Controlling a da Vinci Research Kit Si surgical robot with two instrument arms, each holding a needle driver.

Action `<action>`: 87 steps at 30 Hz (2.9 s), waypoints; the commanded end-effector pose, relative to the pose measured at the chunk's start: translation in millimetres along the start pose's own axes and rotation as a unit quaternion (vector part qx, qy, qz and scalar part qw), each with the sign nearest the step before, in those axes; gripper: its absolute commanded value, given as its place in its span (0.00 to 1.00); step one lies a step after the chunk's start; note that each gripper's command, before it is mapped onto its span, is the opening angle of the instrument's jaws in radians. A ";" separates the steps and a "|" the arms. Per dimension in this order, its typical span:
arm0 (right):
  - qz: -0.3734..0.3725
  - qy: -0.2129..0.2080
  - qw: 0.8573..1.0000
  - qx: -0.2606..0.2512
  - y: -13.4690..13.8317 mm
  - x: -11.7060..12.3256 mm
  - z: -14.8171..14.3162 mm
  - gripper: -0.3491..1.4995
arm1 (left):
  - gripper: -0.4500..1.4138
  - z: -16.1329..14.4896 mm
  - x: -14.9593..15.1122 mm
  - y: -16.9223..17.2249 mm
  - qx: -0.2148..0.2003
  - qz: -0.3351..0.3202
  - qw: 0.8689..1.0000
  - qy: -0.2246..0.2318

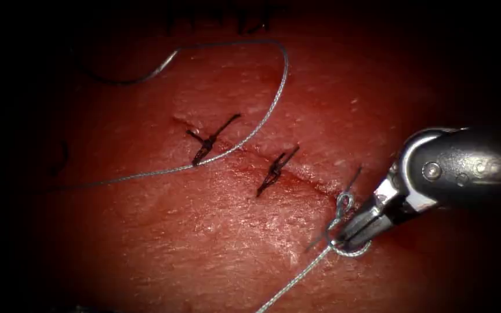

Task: Wound Closure
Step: Right hand pulls up on suture while left hand pulls down to tighten, then left end-effector wraps right driver with suture one time counter-clockwise

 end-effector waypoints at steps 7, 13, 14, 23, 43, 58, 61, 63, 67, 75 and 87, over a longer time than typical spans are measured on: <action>0.010 -0.007 1.000 -0.016 1.6 -2.6 -1.1 0.00 | 0.00 -1.0 -1.4 3.2 -0.002 0.007 1.000 -0.008; 0.019 -0.017 0.999 -0.038 3.0 -4.2 -2.4 0.00 | 0.00 -1.2 -1.3 4.8 -0.002 0.009 1.000 -0.013; 0.021 -0.018 0.999 -0.041 3.2 -4.5 -2.6 0.00 | 0.00 -1.1 -1.4 5.0 -0.002 0.010 1.000 -0.013; 0.030 -0.025 0.997 -0.069 4.6 -7.2 -3.1 0.00 | 0.00 -0.8 -1.9 7.8 0.001 0.016 1.000 -0.015; 0.063 -0.066 0.987 -0.132 4.7 -11.3 -1.7 0.00 | 0.00 -0.6 -2.5 11.8 -0.017 0.023 0.999 -0.017; 0.085 -0.022 0.982 -0.167 4.2 -11.6 -3.0 0.00 | 0.00 -0.9 -1.4 11.3 -0.023 0.019 0.999 -0.017; 0.091 -0.022 0.979 -0.179 3.9 -11.2 -3.1 0.09 | 0.00 -1.4 0.8 9.7 -0.012 0.027 0.999 -0.018; 0.103 -0.020 0.972 -0.208 3.7 -10.8 -3.4 0.43 | 0.00 -1.7 2.4 8.4 -0.008 0.033 0.999 -0.019; 0.140 0.011 0.954 -0.265 2.8 -9.8 -5.2 0.83 | 0.00 -2.2 6.6 4.9 0.000 0.060 0.998 -0.020; 0.204 0.086 0.907 -0.358 -1.1 -8.7 -11.0 0.90 | 0.00 -1.7 13.6 -2.3 0.016 0.112 0.993 -0.024; 0.246 0.121 0.819 -0.504 -7.9 -5.0 -8.0 0.00 | 0.00 0.7 18.8 -11.6 0.042 0.151 0.987 -0.036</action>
